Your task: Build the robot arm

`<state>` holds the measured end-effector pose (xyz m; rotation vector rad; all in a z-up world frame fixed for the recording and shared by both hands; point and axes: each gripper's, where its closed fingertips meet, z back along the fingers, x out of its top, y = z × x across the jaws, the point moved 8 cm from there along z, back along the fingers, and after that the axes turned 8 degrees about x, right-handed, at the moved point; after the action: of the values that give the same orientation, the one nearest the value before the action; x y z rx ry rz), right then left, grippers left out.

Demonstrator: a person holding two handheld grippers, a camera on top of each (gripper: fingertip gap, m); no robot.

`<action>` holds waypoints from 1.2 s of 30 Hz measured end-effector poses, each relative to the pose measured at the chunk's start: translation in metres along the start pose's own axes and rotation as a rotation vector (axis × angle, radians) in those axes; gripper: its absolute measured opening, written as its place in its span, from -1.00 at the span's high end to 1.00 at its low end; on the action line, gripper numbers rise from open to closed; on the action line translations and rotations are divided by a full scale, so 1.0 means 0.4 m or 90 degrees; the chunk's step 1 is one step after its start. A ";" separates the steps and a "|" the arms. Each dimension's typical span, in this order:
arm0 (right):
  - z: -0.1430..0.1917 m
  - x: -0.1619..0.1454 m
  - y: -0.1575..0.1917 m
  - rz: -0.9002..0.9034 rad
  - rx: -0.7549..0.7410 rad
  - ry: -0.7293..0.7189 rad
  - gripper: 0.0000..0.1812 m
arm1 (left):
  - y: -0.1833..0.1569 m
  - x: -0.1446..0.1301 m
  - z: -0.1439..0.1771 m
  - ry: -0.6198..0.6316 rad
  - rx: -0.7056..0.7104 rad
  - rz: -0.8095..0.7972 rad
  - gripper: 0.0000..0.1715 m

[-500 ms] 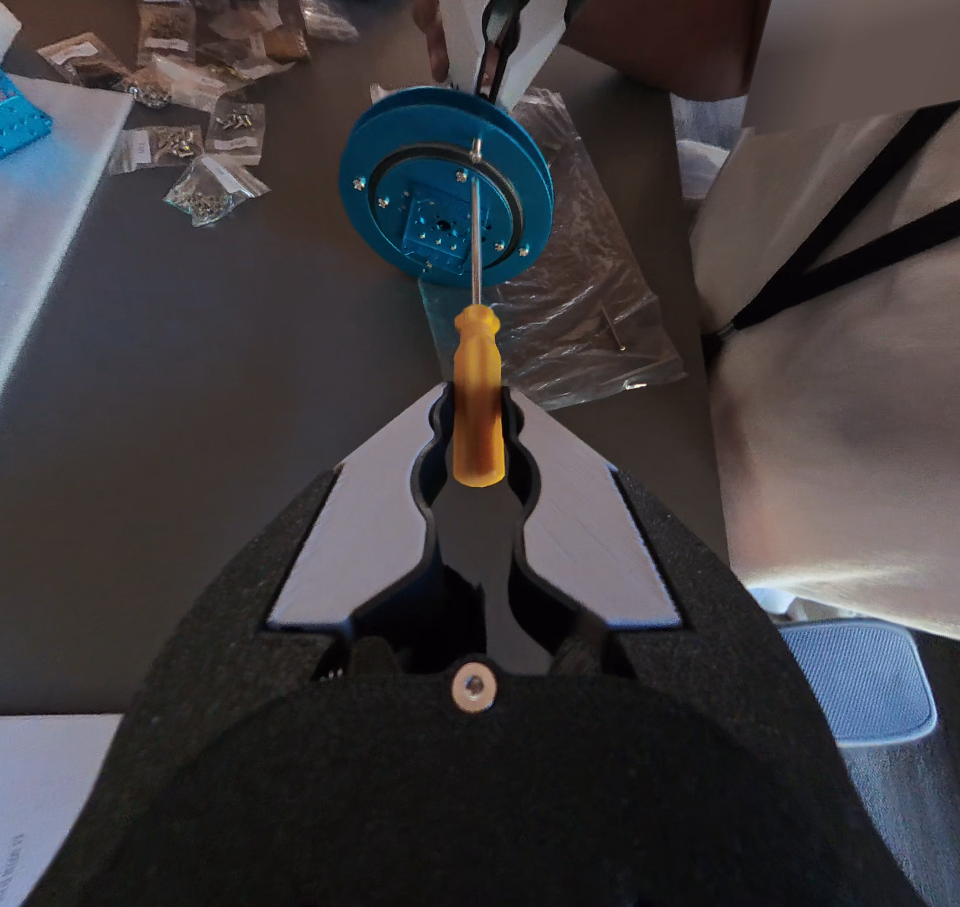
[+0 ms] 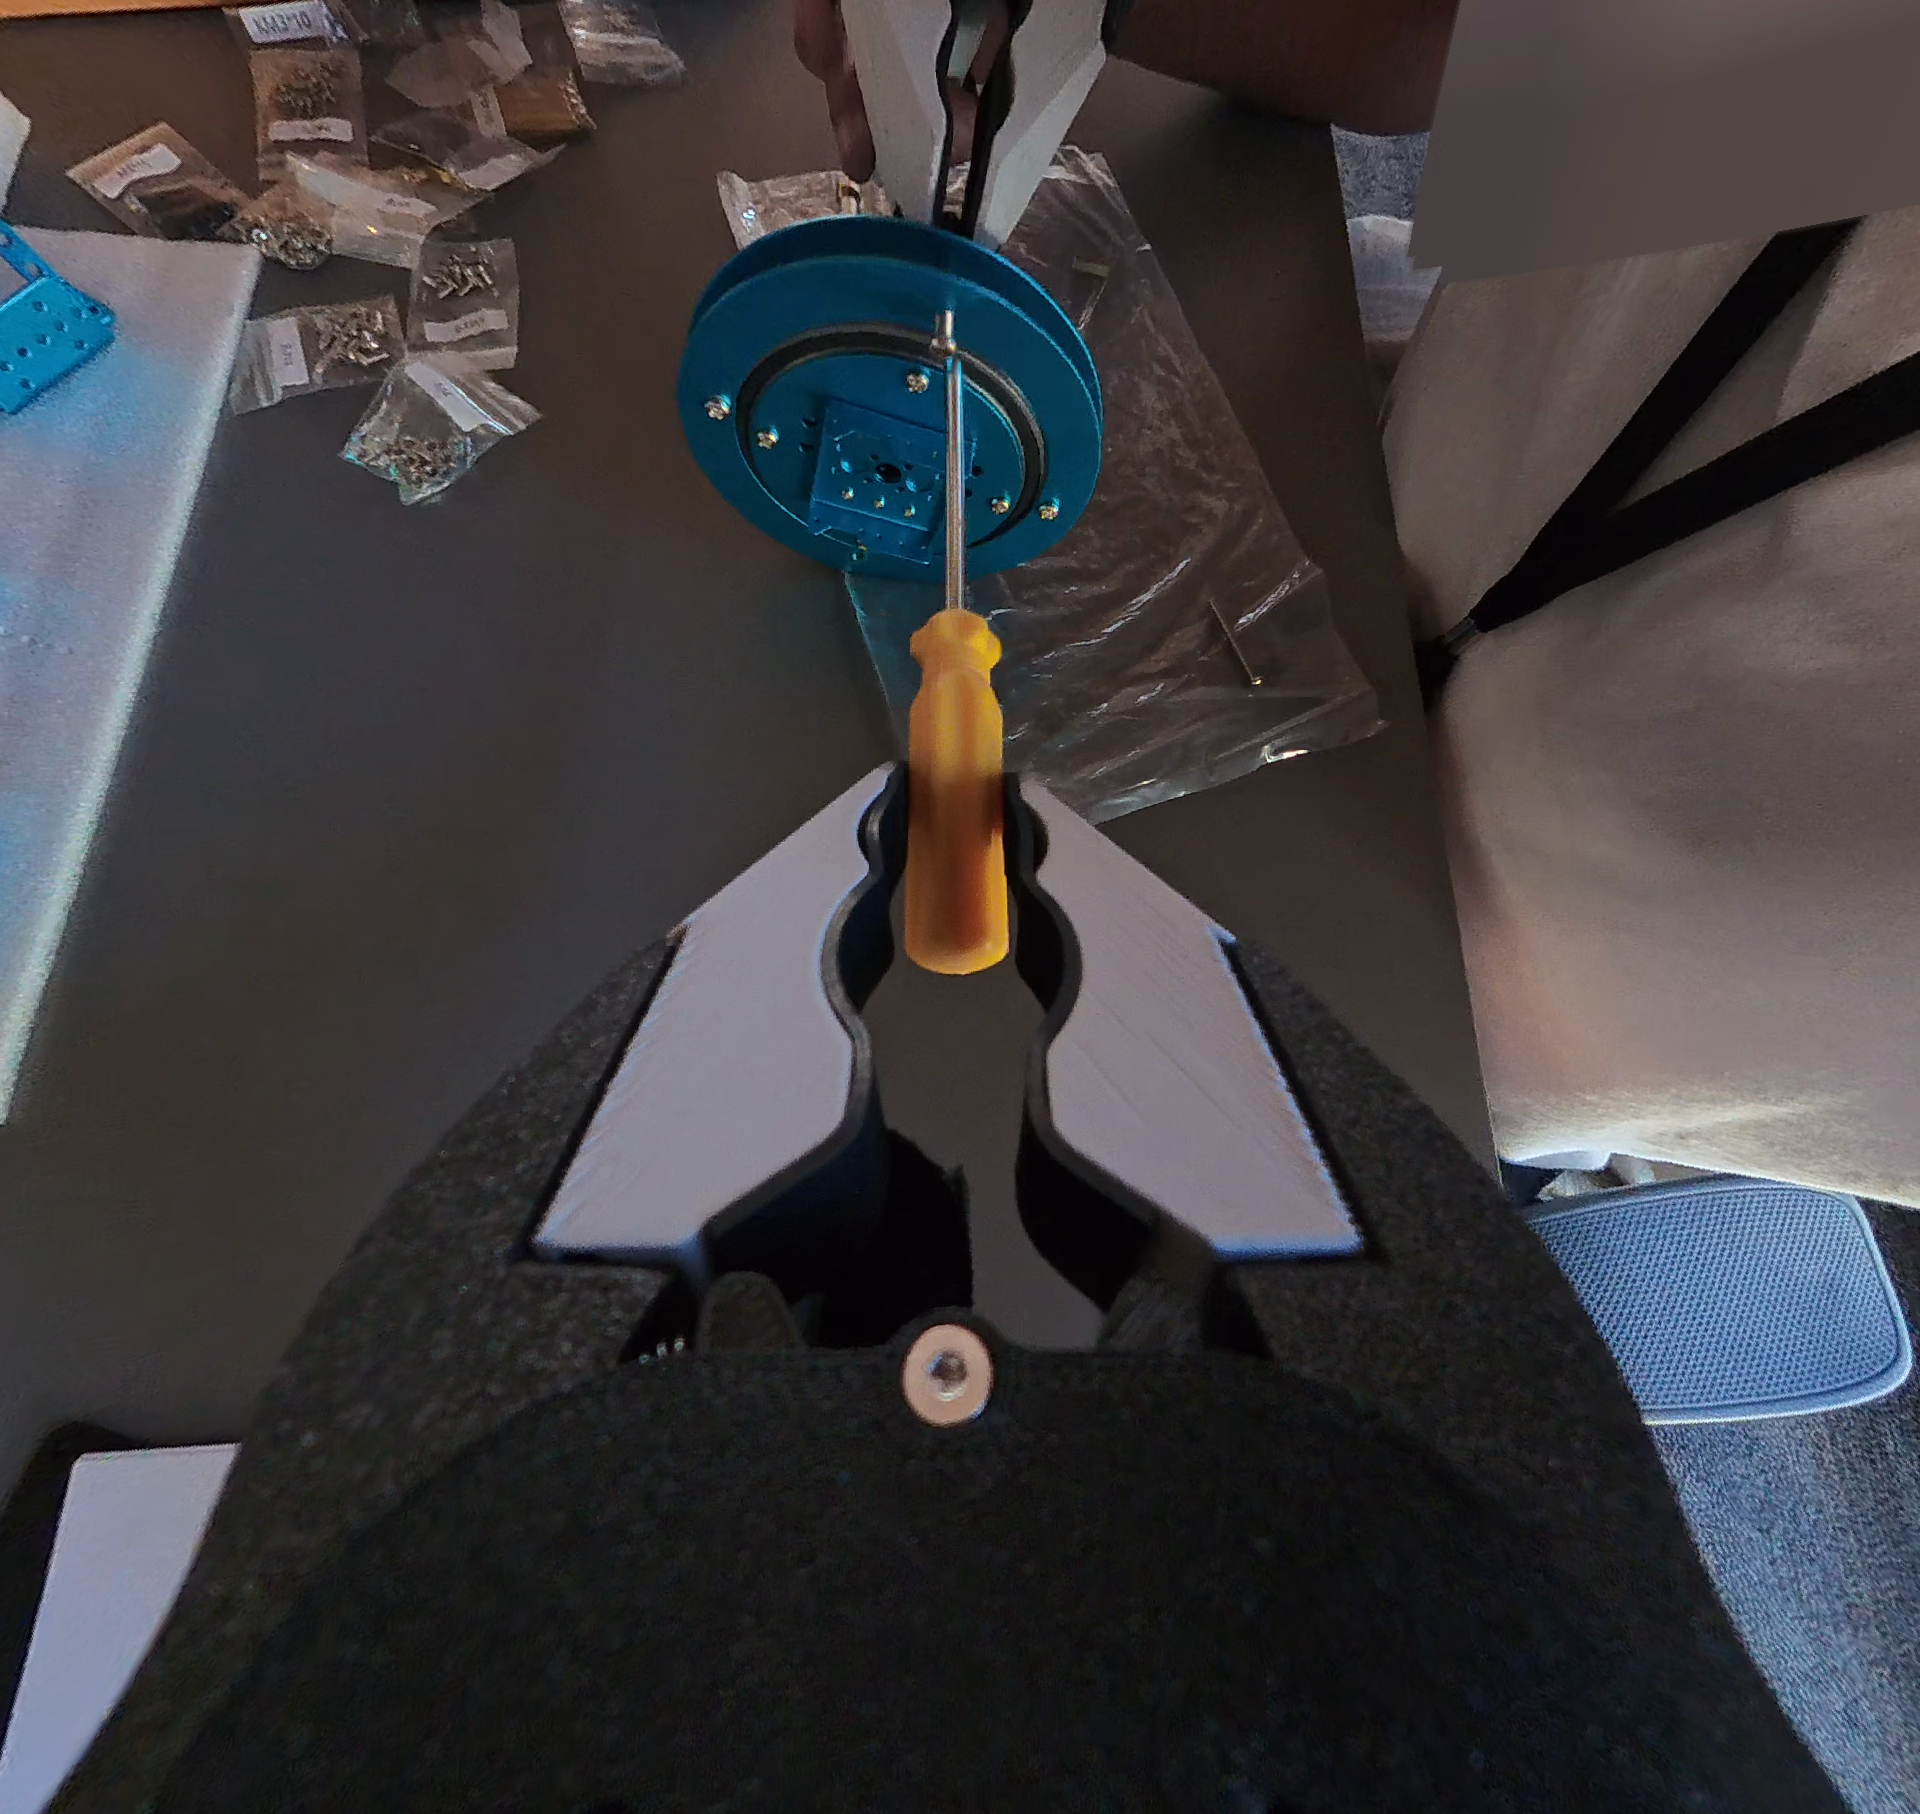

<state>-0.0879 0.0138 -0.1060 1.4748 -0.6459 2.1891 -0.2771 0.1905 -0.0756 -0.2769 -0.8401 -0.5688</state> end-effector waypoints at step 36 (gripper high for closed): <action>-0.003 0.003 0.006 0.006 0.002 0.007 0.95 | -0.002 0.009 0.001 0.012 0.004 -0.018 0.81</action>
<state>-0.0905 0.0129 -0.1057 1.4628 -0.6480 2.2049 -0.2760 0.1888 -0.0727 -0.2542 -0.8287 -0.5952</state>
